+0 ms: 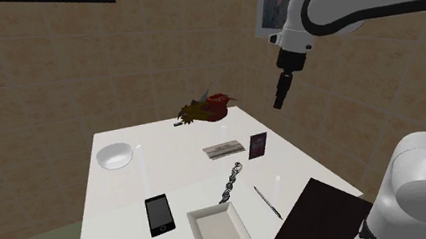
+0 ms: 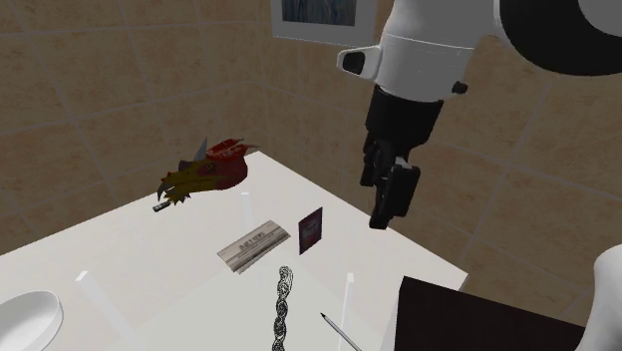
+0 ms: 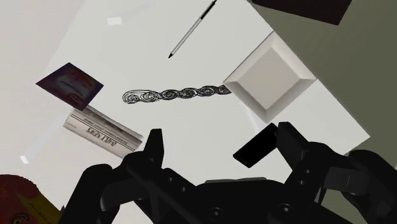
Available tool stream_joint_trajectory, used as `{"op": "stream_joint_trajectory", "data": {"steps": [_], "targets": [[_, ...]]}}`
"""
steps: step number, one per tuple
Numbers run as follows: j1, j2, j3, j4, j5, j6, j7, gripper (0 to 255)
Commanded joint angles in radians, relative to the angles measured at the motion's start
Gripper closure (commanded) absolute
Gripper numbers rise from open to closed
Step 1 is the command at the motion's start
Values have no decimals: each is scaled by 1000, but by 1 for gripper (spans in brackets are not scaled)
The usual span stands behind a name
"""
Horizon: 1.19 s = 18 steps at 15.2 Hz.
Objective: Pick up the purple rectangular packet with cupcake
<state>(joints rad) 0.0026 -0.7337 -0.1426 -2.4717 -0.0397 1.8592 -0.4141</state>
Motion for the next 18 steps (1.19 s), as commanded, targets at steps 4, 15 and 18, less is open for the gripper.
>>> {"op": "stream_joint_trajectory", "data": {"steps": [4, 15, 18], "targets": [[5, 110, -114, -18, -55, 111, -200, 0], [66, 495, -340, 73, -40, 364, -646, 0], [84, 628, -386, 131, 19, 419, -788, 0]]}}
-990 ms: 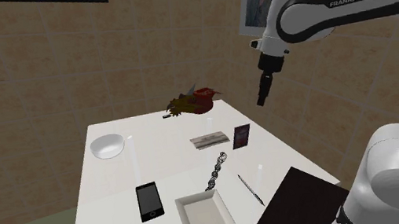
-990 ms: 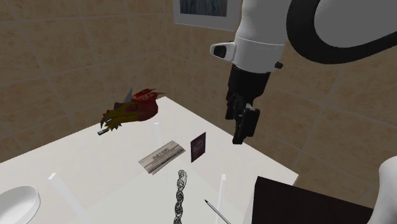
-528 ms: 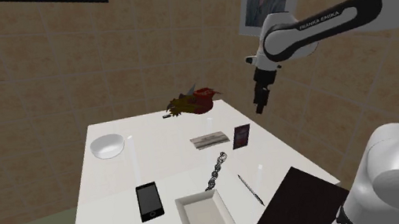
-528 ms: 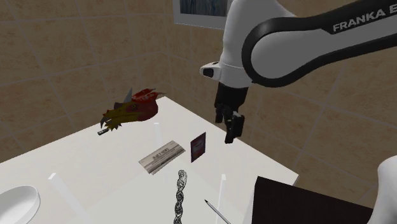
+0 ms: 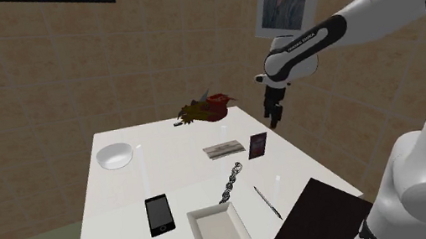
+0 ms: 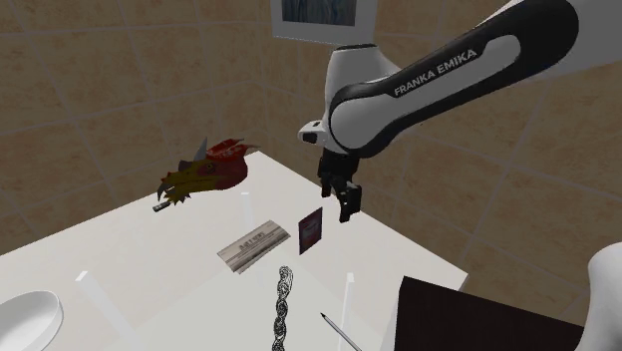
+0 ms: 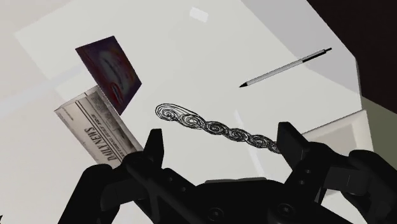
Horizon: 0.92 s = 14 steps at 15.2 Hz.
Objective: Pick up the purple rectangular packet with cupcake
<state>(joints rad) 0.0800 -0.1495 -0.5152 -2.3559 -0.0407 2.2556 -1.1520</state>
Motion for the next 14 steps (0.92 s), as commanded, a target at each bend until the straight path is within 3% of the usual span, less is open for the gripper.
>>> {"op": "stream_joint_trajectory", "data": {"steps": [1, 4, 8, 14], "targets": [[9, 90, -24, 37, 46, 38, -100, 0], [2, 232, -37, 113, 133, 74, -250, 0], [-45, 417, -10, 235, 240, 99, -430, 0], [-141, 654, 65, 439, 322, 105, -611, 0]]}}
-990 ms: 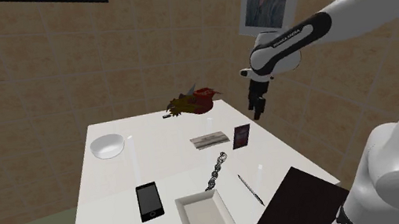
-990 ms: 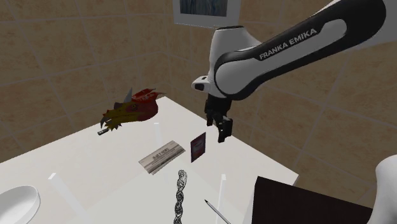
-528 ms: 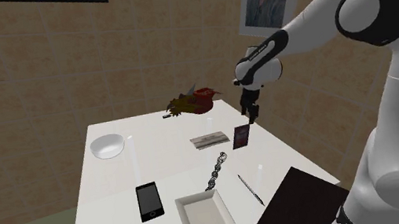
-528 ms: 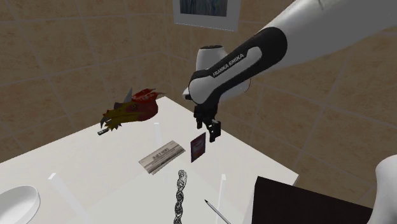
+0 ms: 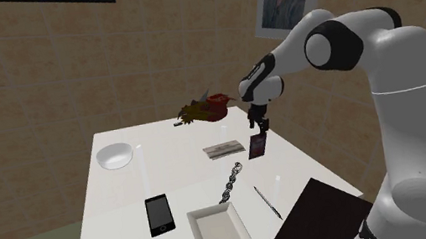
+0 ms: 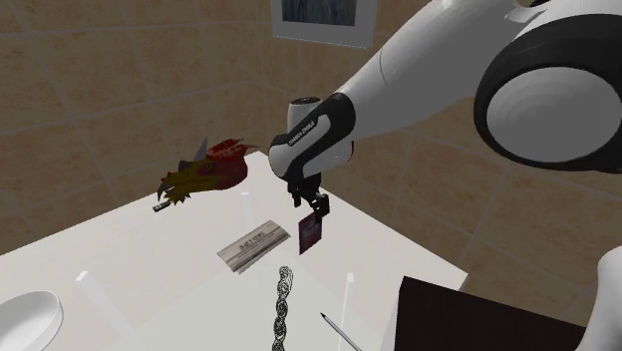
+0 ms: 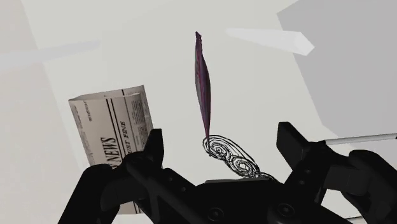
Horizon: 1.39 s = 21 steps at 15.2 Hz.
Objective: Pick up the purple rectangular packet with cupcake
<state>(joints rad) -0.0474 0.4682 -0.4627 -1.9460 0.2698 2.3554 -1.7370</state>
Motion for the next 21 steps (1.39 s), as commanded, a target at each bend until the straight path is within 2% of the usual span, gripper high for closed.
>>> {"op": "stream_joint_trajectory", "data": {"steps": [1, 9, 10, 21], "targets": [[-17, 46, 17, 28, 16, 14, -29, 0], [-38, 110, 45, 29, 52, 74, -51, 0], [-39, 110, 45, 30, 52, 74, -52, 255], [-31, 90, 36, 28, 41, 56, -44, 255]]}}
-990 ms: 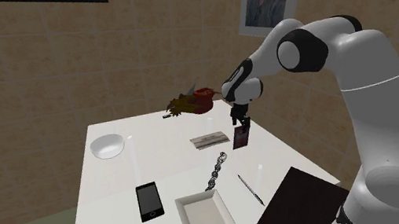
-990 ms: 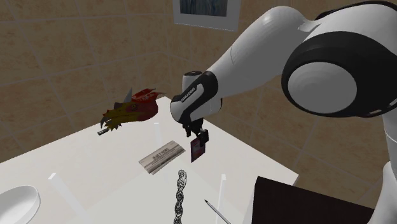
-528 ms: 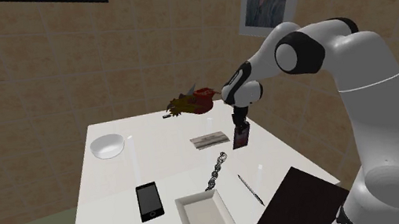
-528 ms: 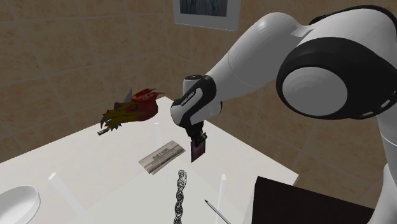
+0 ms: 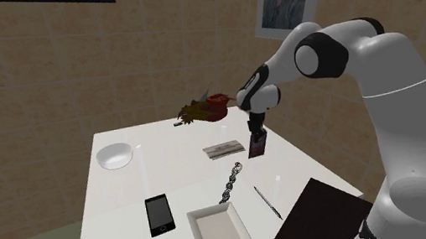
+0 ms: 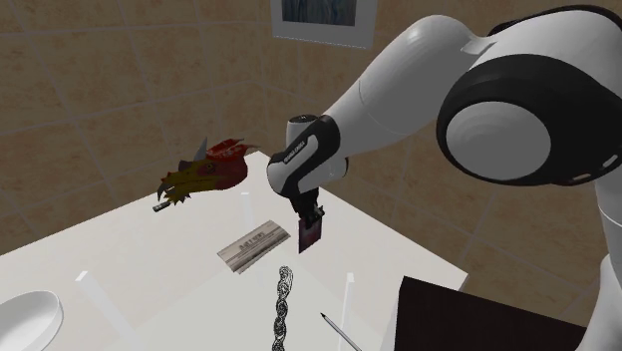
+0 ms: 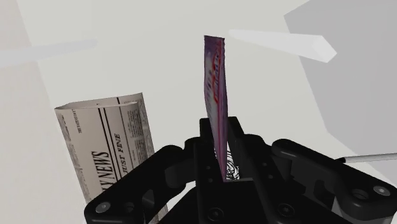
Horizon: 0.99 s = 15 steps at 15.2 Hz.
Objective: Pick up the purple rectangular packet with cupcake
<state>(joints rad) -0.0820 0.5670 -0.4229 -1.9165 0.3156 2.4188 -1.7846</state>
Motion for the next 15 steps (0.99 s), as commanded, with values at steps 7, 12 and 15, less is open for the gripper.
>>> {"op": "stream_joint_trajectory", "data": {"steps": [7, 12, 15], "targets": [[24, -75, -32, 1, -43, -72, 27, 255], [37, -120, -50, 9, -70, -121, 43, 255], [40, -130, -53, 12, -76, -133, 47, 255]]}}
